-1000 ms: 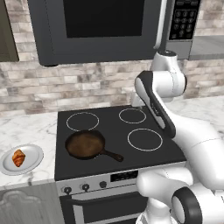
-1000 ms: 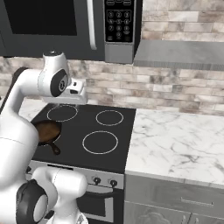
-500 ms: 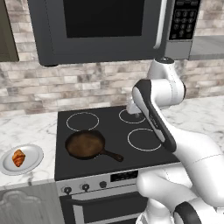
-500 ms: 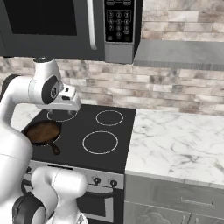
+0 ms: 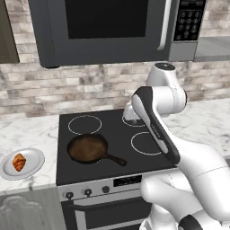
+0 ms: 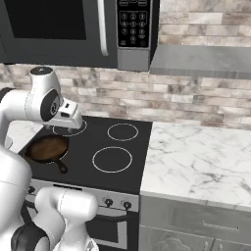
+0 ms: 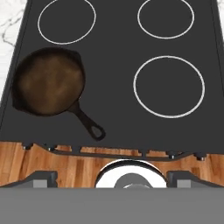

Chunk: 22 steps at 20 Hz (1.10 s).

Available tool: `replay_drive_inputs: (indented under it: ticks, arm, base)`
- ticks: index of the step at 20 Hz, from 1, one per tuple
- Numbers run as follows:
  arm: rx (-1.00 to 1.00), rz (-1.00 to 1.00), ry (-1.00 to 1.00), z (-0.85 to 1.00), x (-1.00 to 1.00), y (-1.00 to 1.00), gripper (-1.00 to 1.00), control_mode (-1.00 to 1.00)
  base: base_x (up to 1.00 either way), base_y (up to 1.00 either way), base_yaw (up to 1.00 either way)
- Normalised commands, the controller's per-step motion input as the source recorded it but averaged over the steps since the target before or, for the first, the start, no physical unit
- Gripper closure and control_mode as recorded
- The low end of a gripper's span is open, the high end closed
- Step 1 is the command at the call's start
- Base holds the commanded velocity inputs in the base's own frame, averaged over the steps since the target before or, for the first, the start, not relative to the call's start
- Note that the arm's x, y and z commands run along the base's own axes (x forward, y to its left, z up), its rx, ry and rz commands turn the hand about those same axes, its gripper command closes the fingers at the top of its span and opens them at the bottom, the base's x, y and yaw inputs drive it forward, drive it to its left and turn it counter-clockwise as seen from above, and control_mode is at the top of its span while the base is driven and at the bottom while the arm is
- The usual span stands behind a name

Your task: Pick the croissant and place it on the pan. Then turn on the stove to warm the croissant.

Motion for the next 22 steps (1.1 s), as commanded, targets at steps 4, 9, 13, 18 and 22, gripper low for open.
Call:
replay_drive_inputs:
  ticks: [4, 9, 13, 18, 22]
  arm:
    - [0.01, -0.02, 0.10, 0.00, 0.00, 0.49, -1.00, -1.00]
    - [0.00, 0.00, 0.16, 0.00, 0.00, 0.55, -1.00, -1.00]
    - [0.00, 0.00, 0.14, 0.00, 0.00, 0.58, -1.00, -1.00]
    - [0.00, 0.00, 0.09, -0.10, 0.00, 0.59, -1.00, -1.00]
    - [0.00, 0.00, 0.00, -0.27, -0.03, 0.47, -1.00, -1.00]
  base:
    - [0.00, 0.00, 0.00]
    - [0.00, 0.00, 0.00]
    - [0.00, 0.00, 0.00]
    - [0.00, 0.00, 0.00]
    - [0.00, 0.00, 0.00]
